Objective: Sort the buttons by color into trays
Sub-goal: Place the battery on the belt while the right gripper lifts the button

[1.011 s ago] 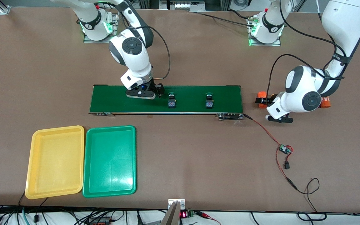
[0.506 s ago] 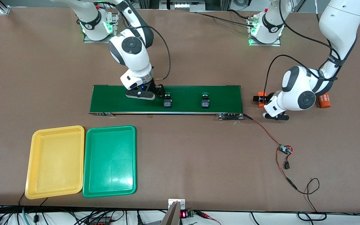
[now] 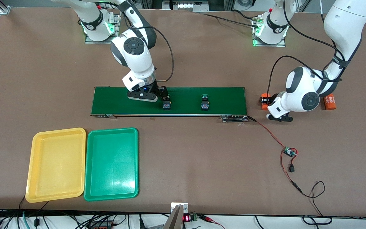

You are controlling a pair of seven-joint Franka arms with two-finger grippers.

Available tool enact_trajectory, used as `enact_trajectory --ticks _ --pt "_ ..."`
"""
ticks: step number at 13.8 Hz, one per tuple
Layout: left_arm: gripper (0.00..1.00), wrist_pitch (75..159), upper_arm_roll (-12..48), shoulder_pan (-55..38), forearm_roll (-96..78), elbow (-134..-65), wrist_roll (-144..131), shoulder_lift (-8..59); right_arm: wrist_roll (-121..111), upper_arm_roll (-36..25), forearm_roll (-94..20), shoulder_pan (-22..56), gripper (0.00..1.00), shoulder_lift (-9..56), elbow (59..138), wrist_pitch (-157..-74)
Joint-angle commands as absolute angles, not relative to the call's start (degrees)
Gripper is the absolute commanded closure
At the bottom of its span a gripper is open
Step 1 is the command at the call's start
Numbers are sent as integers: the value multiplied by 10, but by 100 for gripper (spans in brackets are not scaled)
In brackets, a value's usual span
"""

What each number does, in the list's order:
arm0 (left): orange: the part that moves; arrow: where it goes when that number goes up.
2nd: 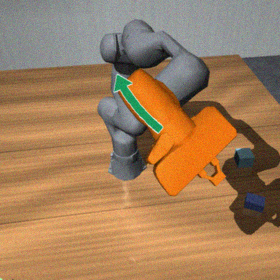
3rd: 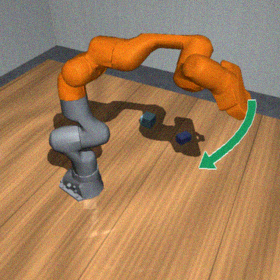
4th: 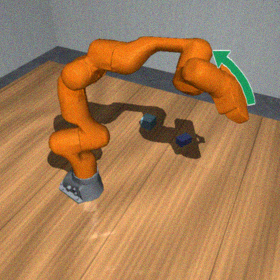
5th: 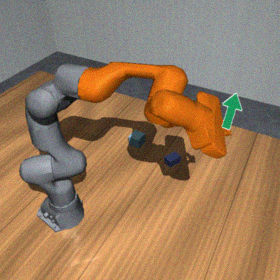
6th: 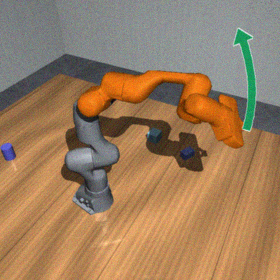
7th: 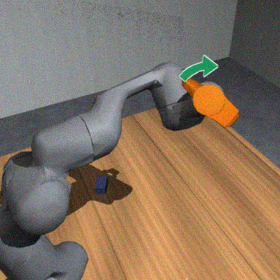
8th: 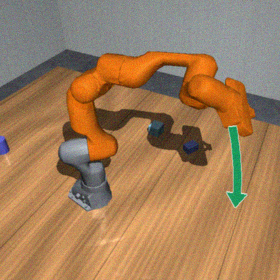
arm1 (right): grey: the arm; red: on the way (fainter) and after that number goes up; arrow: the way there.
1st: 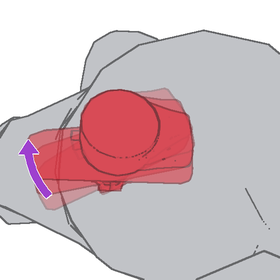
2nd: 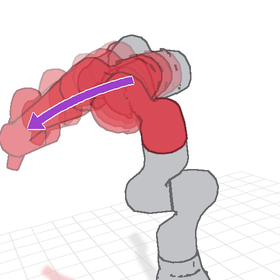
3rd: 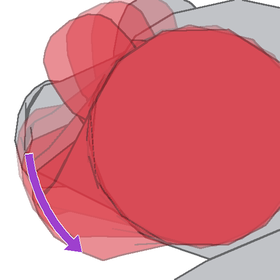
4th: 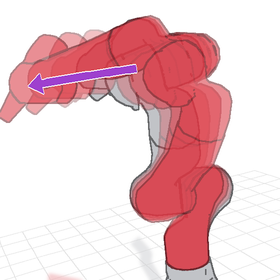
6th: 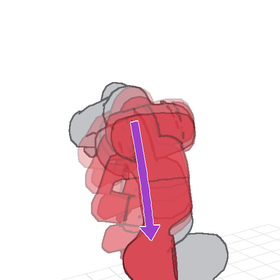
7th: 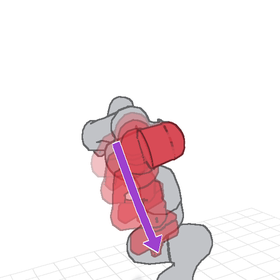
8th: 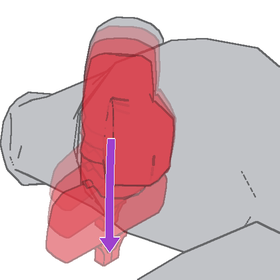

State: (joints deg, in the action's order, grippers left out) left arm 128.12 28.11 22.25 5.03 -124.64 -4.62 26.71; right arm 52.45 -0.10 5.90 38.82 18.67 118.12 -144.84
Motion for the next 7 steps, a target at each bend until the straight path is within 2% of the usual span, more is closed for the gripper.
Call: enact_trajectory --ticks 1,5,7 --pt "100 1277 309 227 62 -1229 -3 229 535 -2 55 397 0 212 1150 -1445" --pt "100 1265 358 223 63 -1182 7 215 547 -2 56 403 0 230 1138 -1446" --pt "100 1242 380 215 63 -1174 40 207 548 -2 58 403 3 242 1137 -1448"
